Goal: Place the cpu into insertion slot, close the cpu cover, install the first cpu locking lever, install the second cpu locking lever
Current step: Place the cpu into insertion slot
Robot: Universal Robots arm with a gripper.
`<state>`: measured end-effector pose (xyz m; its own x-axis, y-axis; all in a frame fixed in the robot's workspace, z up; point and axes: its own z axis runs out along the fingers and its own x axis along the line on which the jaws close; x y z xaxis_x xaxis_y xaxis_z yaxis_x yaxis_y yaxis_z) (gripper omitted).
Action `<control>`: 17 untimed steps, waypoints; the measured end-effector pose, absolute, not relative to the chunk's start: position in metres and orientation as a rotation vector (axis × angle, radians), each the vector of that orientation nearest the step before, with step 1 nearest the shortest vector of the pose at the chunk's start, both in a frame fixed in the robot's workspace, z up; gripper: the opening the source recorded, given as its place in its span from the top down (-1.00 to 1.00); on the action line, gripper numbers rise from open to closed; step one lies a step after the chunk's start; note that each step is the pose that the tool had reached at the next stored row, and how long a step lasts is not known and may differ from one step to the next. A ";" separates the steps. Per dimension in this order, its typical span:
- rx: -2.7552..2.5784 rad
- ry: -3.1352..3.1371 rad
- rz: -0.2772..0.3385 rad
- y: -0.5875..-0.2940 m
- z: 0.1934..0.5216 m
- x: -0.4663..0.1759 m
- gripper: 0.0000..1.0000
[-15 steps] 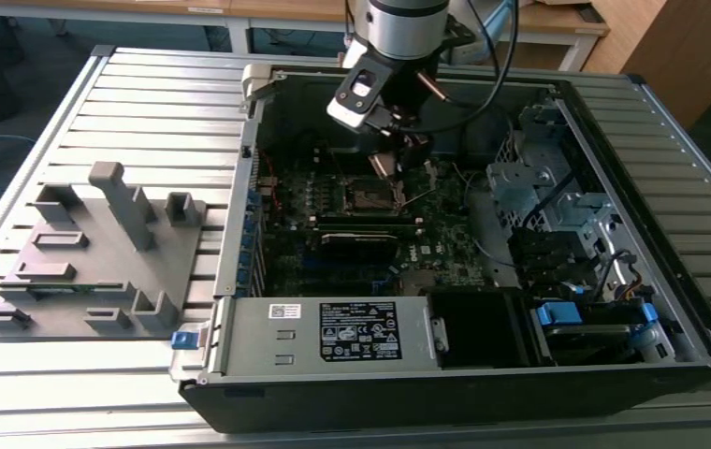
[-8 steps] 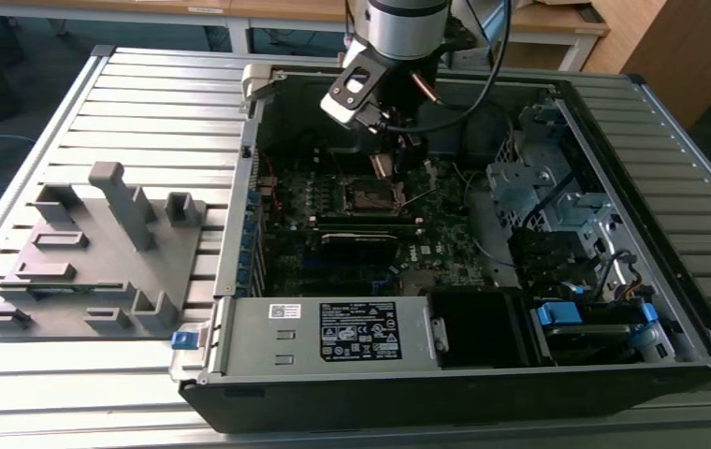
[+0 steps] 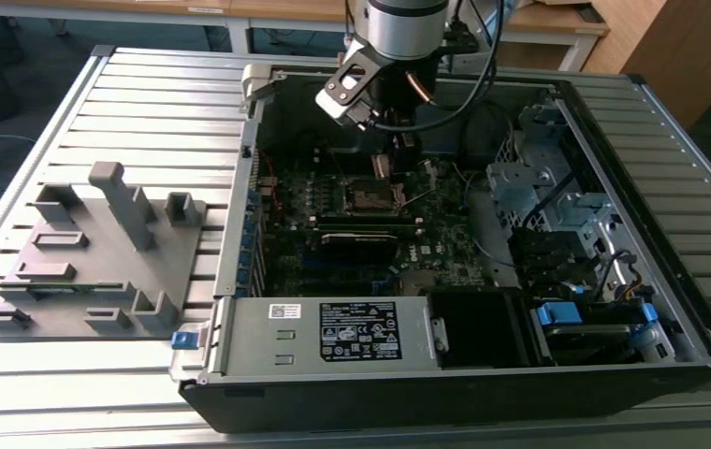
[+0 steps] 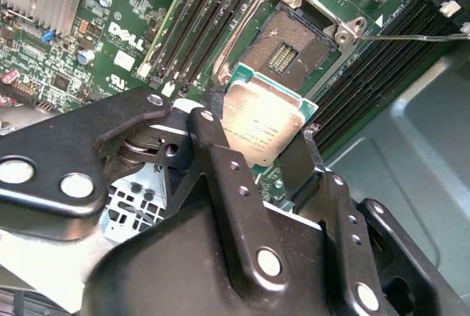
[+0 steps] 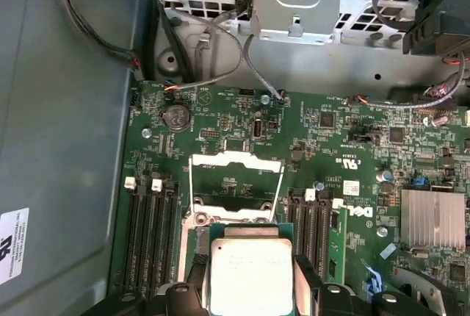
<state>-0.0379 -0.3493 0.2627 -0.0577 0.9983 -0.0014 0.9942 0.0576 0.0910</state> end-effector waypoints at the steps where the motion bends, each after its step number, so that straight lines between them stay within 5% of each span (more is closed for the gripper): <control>1: 2.112 2.237 0.101 -0.349 0.263 -0.038 -0.08; 17: 2.137 2.262 0.051 -0.349 0.260 -0.037 -0.08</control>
